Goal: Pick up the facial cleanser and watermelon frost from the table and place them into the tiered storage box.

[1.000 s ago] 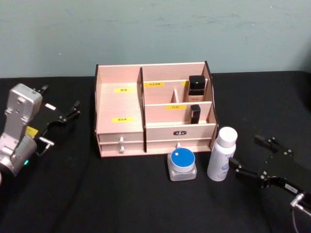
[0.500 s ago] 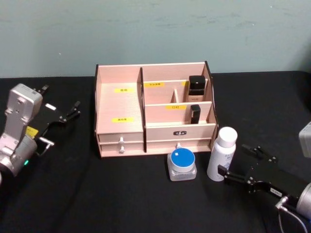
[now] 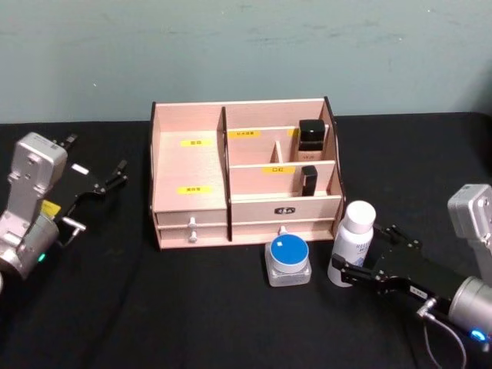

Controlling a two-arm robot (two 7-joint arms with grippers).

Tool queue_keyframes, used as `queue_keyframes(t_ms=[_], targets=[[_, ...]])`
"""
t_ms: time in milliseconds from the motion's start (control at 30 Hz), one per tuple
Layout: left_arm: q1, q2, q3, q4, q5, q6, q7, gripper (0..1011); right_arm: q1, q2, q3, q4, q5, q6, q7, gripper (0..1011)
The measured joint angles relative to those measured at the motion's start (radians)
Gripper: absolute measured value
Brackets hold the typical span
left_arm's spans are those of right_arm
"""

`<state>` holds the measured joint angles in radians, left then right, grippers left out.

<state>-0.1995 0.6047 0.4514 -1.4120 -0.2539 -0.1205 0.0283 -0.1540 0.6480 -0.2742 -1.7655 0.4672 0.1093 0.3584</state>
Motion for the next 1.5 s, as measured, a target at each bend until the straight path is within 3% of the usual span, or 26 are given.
queue_keyframes(t_ms=[533, 833, 967, 1367, 1500], targets=[[0.000, 0.000, 0.000, 0.000, 0.000, 0.000, 0.000, 1001, 0.083, -0.060, -0.031, 0.067, -0.042, 0.019, 0.034, 1000], [0.000, 0.000, 0.000, 0.000, 0.000, 0.000, 0.000, 1001, 0.080, -0.057, -0.029, 0.066, -0.041, 0.018, 0.034, 1000], [0.000, 0.000, 0.000, 0.000, 0.000, 0.000, 0.000, 1001, 0.079, -0.056, -0.029, 0.066, -0.039, 0.018, 0.034, 941], [0.000, 0.000, 0.000, 0.000, 0.000, 0.000, 0.000, 1001, 0.077, -0.055, -0.027, 0.064, -0.036, 0.016, 0.035, 605], [0.000, 0.000, 0.000, 0.000, 0.000, 0.000, 0.000, 1001, 0.077, -0.054, -0.027, 0.064, -0.036, 0.016, 0.035, 596]])
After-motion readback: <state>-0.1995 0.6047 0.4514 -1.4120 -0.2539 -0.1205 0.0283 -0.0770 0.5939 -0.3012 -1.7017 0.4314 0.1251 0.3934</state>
